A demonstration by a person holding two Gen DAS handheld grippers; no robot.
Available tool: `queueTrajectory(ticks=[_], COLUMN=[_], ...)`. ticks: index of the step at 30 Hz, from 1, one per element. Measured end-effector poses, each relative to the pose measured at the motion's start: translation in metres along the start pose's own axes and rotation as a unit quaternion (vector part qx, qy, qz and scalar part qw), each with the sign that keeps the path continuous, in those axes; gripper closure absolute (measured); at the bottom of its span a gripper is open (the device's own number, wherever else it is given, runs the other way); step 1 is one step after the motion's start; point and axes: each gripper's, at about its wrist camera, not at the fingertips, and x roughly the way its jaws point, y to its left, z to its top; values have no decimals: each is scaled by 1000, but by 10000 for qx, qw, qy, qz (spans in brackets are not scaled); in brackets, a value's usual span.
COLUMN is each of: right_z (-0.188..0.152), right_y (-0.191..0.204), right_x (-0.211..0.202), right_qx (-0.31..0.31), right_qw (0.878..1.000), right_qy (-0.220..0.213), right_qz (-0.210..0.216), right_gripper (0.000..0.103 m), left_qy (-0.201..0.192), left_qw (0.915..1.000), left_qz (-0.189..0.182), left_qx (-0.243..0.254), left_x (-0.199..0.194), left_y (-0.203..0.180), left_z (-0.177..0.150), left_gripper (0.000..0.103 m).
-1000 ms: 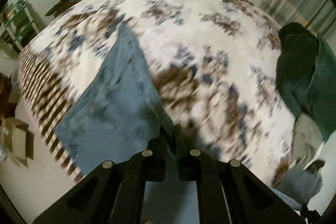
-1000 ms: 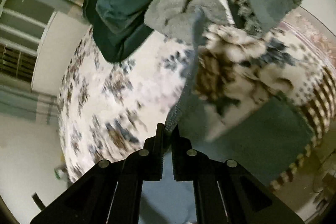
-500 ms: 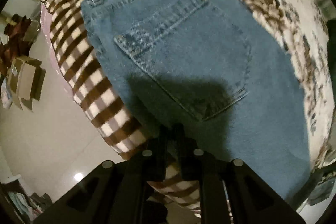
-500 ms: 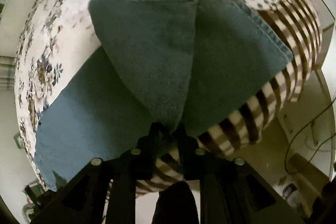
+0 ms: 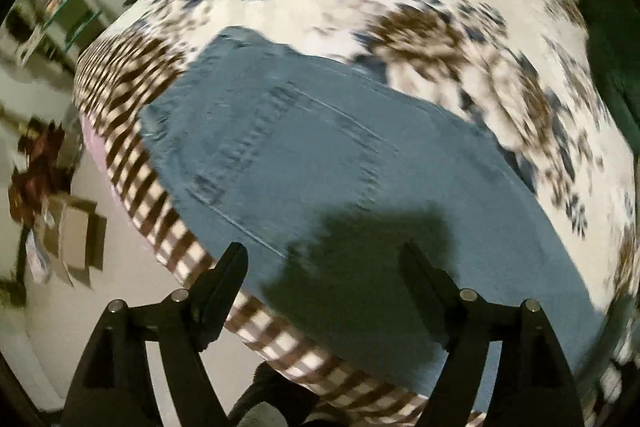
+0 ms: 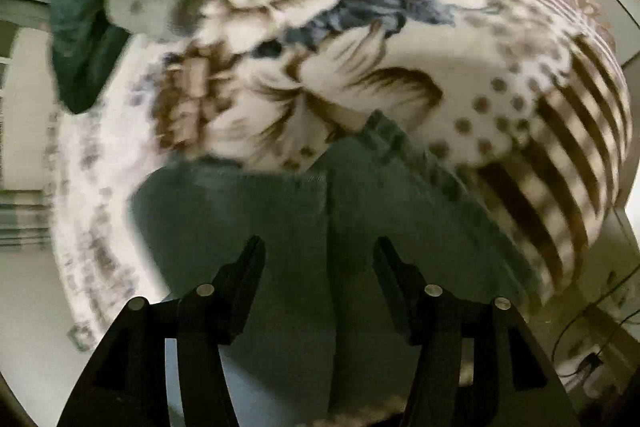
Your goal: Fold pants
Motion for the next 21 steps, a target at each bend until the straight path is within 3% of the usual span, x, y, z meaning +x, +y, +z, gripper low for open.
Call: queueTrajectory(ticks=[1, 3, 5, 9, 19, 21], right_z=[0, -6, -15, -25, -57, -57], right_y=[5, 14, 10, -39, -103, -115], right_x=[8, 4, -24, -71, -56, -57], right_qx=[-80, -448, -584, 136, 139, 322], right_qw=[10000, 9983, 9936, 9910, 9965, 9979], right_qy=[-6, -288, -877, -1310, -742, -553], right_qz=[-55, -255, -403, -240, -345, -118], right_gripper=[48, 101, 101, 101, 100, 89], left_qy=[11, 34, 86, 168, 448, 488], left_qw=[9999, 9990, 9972, 9944, 9887, 9873], left_qz=[43, 69, 121, 123, 166, 202], left_qx=[138, 440, 734, 1033, 1418, 1501], left_x=[2, 2, 3, 5, 25, 27], left_y=[-6, -23, -39, -62, -109, -112], left_z=[-8, -16, -25, -41, -67, -71], left_gripper=[26, 26, 26, 26, 26, 26])
